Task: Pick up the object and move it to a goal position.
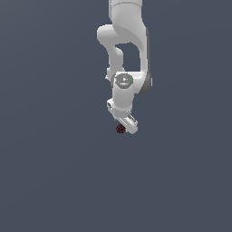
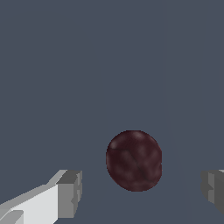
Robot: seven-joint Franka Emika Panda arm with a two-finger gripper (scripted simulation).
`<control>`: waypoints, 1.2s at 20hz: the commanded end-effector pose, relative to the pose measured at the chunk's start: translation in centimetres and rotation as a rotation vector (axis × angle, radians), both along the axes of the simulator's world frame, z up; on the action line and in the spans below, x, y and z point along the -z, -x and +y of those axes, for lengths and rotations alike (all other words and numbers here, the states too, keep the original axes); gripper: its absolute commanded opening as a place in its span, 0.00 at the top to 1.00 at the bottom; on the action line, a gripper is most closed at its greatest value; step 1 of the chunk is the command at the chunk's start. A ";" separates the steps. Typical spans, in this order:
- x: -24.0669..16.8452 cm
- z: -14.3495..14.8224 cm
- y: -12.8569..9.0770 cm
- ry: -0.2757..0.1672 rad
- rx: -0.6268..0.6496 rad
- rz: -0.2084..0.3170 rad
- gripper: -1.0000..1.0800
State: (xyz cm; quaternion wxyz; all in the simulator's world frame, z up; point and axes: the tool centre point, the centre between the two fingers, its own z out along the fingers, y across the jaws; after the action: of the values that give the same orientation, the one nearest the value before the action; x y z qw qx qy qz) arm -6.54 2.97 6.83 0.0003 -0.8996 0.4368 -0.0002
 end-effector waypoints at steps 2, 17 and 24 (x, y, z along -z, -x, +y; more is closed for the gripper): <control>1.6 0.0 0.1 0.000 0.002 0.001 0.04; 4.0 0.0 0.1 0.000 0.004 0.001 1.00; 3.8 0.0 0.0 0.000 0.003 -0.001 1.00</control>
State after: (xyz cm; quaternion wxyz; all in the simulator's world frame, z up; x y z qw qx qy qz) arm -6.58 3.00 2.93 0.0003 -0.8989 0.4381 -0.0001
